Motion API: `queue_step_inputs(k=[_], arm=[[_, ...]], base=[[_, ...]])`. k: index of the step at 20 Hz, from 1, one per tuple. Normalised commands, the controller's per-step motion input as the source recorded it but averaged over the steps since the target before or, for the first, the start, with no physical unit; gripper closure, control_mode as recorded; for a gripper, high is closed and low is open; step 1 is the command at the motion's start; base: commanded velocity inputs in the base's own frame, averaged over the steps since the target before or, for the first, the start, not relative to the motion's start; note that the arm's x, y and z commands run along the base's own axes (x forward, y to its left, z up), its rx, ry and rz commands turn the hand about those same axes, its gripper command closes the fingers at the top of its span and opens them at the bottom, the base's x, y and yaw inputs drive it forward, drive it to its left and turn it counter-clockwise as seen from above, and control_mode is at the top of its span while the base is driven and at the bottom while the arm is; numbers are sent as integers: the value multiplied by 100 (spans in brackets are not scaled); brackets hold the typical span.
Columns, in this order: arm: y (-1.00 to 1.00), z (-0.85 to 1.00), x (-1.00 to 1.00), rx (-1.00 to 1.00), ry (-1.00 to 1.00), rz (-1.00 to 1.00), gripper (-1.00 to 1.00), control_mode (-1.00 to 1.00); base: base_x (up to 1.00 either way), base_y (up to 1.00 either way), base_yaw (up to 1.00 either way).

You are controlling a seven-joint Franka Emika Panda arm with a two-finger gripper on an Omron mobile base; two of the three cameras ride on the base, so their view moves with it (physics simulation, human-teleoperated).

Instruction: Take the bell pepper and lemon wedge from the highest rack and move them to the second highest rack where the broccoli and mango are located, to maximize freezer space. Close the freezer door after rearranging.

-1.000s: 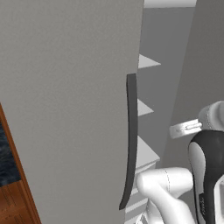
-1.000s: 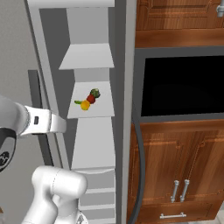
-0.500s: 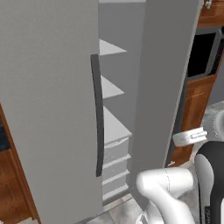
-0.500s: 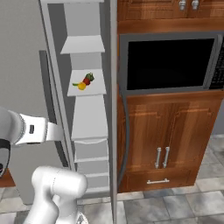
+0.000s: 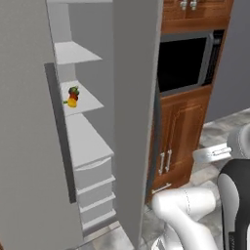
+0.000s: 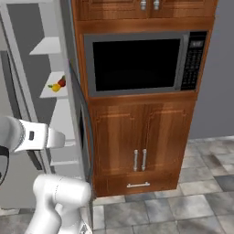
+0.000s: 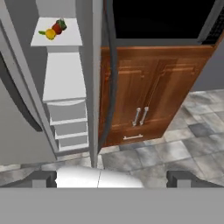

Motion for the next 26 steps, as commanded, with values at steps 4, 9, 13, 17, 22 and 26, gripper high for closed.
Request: queue_step_inputs(k=[4,9,13,17,22,26], arm=[[0,0,0,0,0,0,-100,100],[0,0,0,0,0,0,-100,100],[0,0,0,0,0,0,-100,100],[0,0,0,0,0,0,-100,100],[0,0,0,0,0,0,-100,100],[0,0,0,0,0,0,-100,100]], base=[[21,-90,7],[46,-64,25],[65,-36,56],[59,-46,57],[45,-61,51],[46,-25,68]])
